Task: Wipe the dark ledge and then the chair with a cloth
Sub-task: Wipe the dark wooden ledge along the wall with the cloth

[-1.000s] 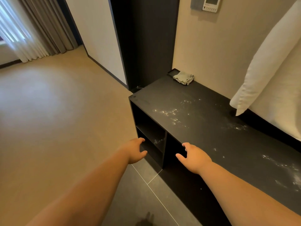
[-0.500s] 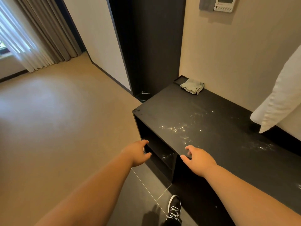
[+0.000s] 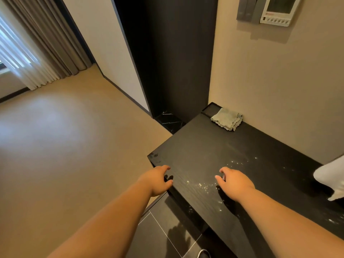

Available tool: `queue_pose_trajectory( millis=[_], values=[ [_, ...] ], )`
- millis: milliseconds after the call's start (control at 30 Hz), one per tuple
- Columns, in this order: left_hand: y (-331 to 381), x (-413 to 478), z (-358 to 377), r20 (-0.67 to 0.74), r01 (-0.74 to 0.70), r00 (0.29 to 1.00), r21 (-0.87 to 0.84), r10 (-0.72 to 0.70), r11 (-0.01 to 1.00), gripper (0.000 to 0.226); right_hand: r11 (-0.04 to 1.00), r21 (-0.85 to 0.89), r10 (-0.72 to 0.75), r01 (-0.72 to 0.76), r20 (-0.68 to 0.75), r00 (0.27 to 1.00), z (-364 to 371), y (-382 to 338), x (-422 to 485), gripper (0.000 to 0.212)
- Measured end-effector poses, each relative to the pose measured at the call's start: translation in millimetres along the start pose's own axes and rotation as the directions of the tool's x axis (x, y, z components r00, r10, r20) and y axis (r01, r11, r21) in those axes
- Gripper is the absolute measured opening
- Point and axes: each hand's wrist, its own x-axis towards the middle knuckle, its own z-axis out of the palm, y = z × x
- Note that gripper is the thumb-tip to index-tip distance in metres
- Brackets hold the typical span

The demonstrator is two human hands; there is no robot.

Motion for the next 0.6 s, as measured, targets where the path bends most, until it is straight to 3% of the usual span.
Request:
queue_pose_trajectory(
  millis=[267, 433, 600],
  values=[
    [15, 77, -36, 0.022, -0.088, 0.996, 0.008, 0.088, 0.996, 0.067, 0.998, 0.034, 0.062, -0.062, -0.011, 0.998, -13, -1, 52, 0.044],
    [12, 138, -51, 0.016, -0.174, 0.985, 0.19, 0.174, 0.966, 0.065, 0.989, 0.048, 0.142, -0.14, -0.032, 0.989, -19, -4, 80, 0.043],
    [10, 212, -76, 0.05, -0.295, 0.955, 0.23, 0.291, 0.927, 0.06, 0.966, 0.073, 0.251, -0.248, -0.042, 0.967, -30, -15, 114, 0.04]
  ],
)
